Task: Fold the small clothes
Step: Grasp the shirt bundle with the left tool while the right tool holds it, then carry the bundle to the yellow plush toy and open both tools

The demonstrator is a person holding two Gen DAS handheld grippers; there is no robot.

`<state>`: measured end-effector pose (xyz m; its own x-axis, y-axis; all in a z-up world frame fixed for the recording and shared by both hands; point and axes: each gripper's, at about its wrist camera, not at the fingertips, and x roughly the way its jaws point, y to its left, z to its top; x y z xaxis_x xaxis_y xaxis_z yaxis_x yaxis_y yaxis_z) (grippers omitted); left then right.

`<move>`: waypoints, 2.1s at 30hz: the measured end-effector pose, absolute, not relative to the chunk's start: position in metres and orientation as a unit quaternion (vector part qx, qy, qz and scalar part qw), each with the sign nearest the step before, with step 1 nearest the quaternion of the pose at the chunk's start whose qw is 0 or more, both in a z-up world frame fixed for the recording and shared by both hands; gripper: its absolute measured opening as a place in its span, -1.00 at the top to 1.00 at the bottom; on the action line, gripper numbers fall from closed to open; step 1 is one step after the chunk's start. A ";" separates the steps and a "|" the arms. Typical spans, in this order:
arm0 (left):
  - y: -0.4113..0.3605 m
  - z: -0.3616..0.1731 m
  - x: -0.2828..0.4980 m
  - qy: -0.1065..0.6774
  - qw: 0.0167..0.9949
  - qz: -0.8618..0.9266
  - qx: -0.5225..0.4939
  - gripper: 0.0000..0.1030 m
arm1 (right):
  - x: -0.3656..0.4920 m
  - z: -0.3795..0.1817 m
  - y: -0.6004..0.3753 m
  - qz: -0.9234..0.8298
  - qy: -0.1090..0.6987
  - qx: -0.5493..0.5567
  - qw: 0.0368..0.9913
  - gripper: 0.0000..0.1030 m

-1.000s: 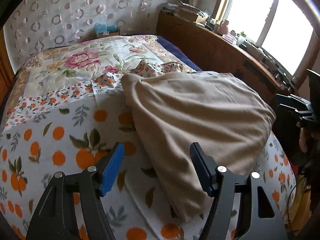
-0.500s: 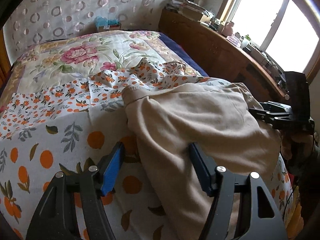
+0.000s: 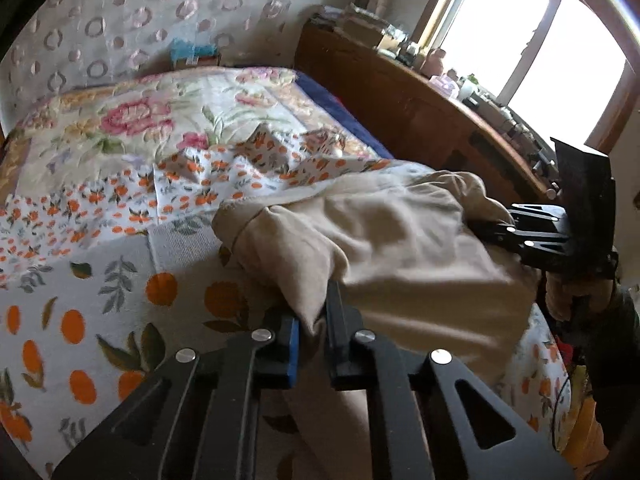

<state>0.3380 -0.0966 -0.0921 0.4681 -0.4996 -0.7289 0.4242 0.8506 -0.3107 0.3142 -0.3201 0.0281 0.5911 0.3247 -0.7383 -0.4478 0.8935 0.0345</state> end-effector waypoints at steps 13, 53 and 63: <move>0.014 -0.008 0.246 0.311 0.924 -0.207 -0.077 0.82 | 0.288 0.096 -0.229 0.311 0.283 -0.118 0.900 0.71; 0.237 -0.077 0.115 0.321 0.936 0.073 -0.128 -0.15 | 0.390 0.043 0.124 0.428 0.282 -0.217 0.830 -0.19; 0.188 -0.033 0.104 0.275 0.957 0.043 -0.087 -0.54 | 0.302 0.046 0.016 0.376 0.270 -0.136 0.876 -0.19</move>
